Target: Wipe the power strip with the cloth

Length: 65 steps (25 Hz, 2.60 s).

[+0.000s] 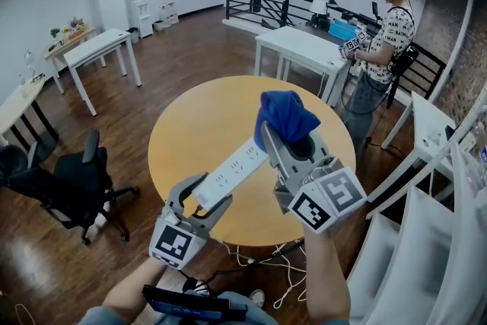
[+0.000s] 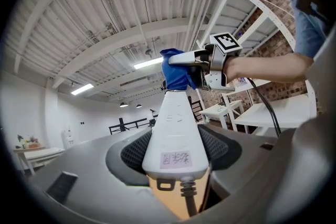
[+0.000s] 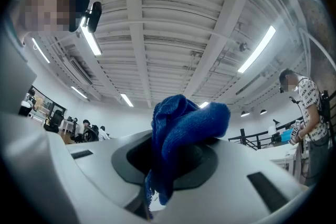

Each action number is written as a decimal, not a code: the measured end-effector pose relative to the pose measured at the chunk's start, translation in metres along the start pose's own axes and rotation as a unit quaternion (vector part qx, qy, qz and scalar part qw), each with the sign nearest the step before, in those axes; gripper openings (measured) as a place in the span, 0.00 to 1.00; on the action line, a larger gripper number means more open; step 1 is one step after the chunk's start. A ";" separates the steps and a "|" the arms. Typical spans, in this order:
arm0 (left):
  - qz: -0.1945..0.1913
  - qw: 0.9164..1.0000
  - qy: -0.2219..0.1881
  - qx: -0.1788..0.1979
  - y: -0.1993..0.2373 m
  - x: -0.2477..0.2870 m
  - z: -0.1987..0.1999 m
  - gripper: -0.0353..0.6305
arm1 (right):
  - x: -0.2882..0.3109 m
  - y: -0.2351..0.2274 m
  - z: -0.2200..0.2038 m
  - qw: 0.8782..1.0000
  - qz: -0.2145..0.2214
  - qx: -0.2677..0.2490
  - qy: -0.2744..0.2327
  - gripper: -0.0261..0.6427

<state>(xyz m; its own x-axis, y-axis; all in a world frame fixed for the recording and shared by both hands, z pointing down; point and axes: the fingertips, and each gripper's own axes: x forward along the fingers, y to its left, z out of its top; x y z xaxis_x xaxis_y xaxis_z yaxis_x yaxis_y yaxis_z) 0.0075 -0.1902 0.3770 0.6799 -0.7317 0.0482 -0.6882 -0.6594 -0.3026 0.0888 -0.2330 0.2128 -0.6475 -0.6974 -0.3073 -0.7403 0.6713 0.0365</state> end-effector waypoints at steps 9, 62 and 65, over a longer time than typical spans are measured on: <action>0.008 1.000 0.002 -0.002 0.002 0.005 0.003 0.47 | -0.001 0.013 -0.006 1.000 0.000 -0.003 -0.002 0.14; 0.026 0.995 -0.055 -0.078 0.045 -0.001 0.012 0.47 | -0.024 0.056 -0.046 0.998 0.021 0.051 -0.011 0.14; 0.016 0.996 -0.050 -0.068 0.038 -0.003 0.015 0.47 | -0.027 0.044 -0.041 0.999 0.012 0.049 -0.014 0.14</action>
<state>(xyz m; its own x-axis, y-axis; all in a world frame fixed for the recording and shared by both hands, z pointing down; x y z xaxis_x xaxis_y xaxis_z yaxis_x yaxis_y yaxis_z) -0.0174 -0.2105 0.3507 0.6742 -0.7364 -0.0567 -0.7334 -0.6584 -0.1694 0.0663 -0.1946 0.2617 -0.6577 -0.6750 -0.3343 -0.7030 0.7095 -0.0492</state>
